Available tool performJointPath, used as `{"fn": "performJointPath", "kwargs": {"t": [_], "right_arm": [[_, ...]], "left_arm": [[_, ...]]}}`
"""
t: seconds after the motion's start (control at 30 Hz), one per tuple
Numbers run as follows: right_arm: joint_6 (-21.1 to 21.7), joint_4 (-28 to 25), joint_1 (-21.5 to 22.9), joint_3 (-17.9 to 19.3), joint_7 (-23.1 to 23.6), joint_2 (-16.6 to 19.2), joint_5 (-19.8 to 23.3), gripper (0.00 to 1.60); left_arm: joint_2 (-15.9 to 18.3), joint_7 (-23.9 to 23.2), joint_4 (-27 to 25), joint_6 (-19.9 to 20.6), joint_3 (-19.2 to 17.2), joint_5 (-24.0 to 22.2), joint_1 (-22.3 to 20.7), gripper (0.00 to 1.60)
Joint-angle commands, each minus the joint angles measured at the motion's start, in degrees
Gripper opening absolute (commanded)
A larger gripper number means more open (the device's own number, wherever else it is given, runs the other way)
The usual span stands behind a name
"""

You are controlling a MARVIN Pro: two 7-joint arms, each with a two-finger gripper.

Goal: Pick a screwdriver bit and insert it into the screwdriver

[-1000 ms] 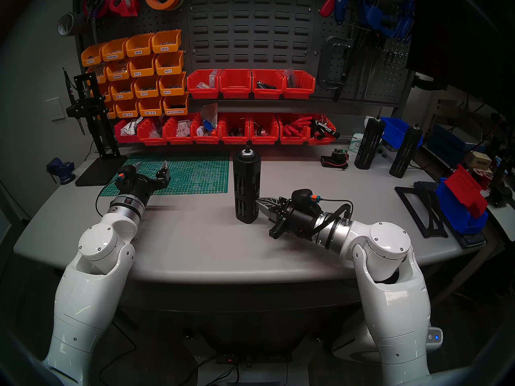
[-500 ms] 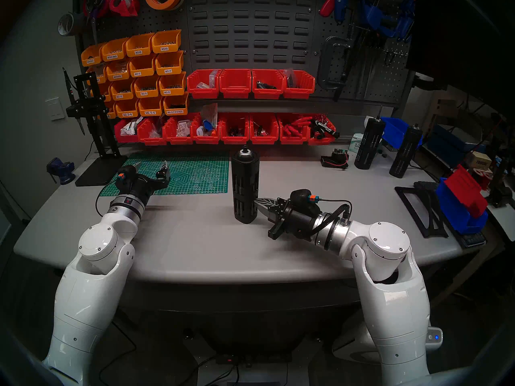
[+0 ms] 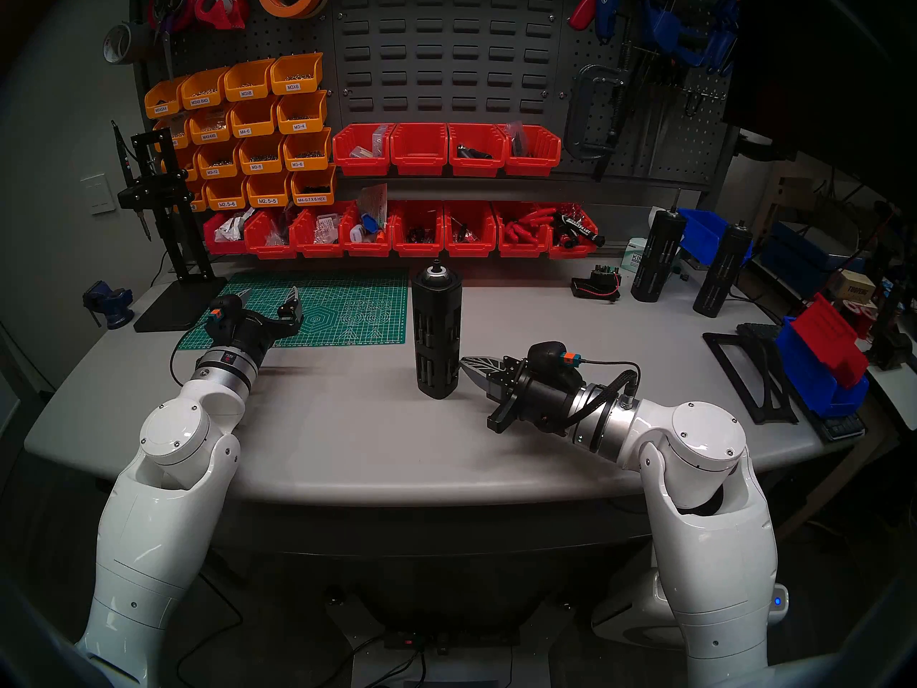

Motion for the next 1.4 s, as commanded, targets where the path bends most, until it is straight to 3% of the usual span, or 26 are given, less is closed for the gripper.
{"fn": "performJointPath", "kwargs": {"t": [0.0, 0.63, 1.37], "right_arm": [[-0.07, -3.56, -1.58, 1.03, 0.39, -0.56, 1.29, 0.00], [-2.71, -4.85, -2.16, 3.24, 1.30, -1.87, 2.44, 0.00], [3.90, -10.13, 1.05, 10.10, 7.46, -1.14, 9.07, 0.00]], "left_arm": [[0.04, -0.01, -1.53, -0.83, -0.51, -0.06, -1.31, 1.60], [0.04, -0.01, -1.53, -0.81, -0.51, -0.06, -1.31, 1.60], [0.06, -0.02, -1.51, -0.77, -0.51, -0.06, -1.31, 1.60]]}}
